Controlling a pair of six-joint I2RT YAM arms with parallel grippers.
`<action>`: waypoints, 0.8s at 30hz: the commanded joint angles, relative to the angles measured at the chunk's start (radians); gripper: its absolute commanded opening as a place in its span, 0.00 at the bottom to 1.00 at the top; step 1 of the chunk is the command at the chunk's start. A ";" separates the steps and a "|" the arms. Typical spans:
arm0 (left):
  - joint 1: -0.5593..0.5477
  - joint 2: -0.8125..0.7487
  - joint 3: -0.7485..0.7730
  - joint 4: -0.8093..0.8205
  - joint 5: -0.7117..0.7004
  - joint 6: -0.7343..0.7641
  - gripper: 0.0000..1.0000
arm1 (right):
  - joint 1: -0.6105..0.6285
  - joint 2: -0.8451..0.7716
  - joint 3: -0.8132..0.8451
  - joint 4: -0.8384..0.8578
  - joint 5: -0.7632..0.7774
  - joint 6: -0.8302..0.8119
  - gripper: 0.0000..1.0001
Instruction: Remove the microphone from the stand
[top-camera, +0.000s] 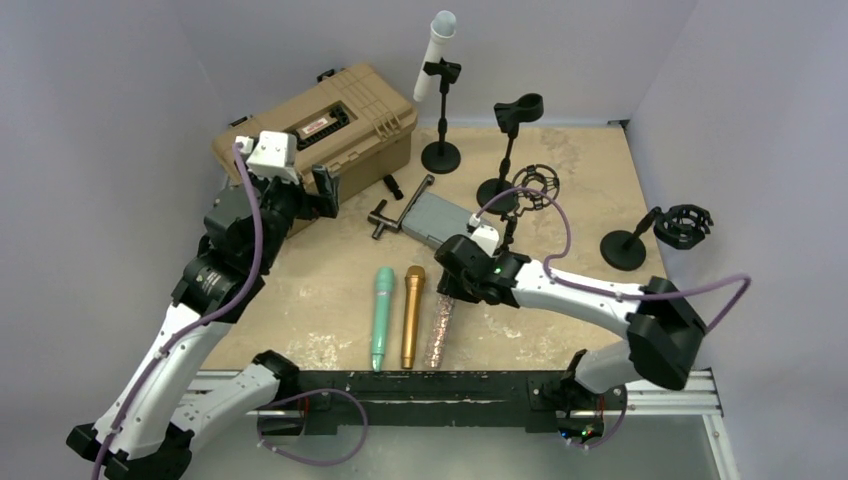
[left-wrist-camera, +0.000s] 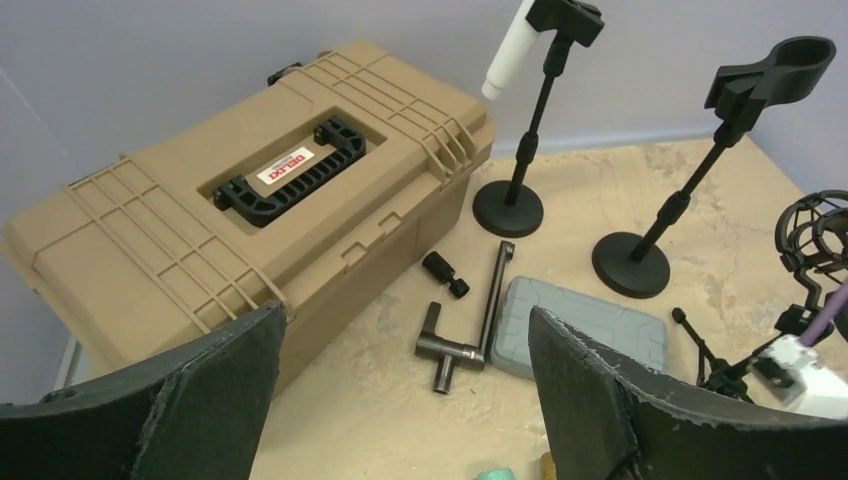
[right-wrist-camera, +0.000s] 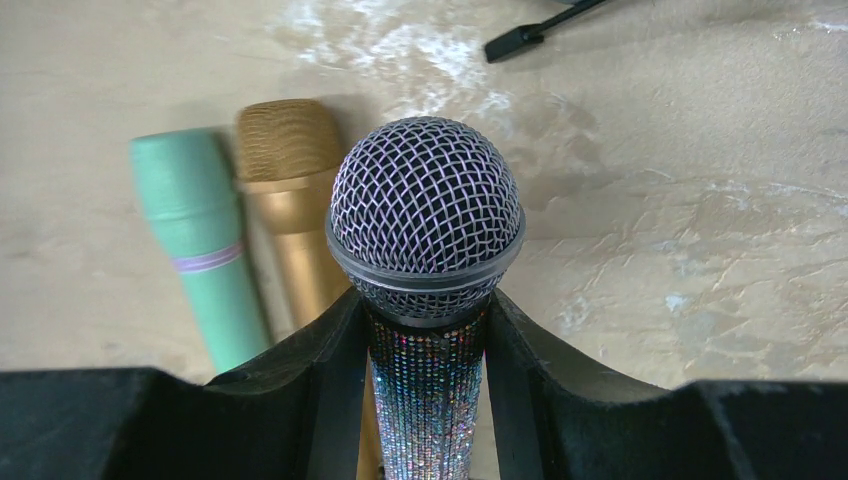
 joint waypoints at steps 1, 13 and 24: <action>0.002 -0.062 -0.011 0.049 -0.046 0.007 0.88 | 0.002 0.102 0.053 0.032 0.053 -0.003 0.00; 0.002 -0.069 -0.016 0.041 -0.027 -0.043 0.87 | 0.001 0.244 0.135 0.100 0.052 -0.051 0.06; 0.003 -0.070 -0.009 0.030 -0.032 -0.050 0.86 | 0.001 0.248 0.139 0.121 0.050 -0.100 0.53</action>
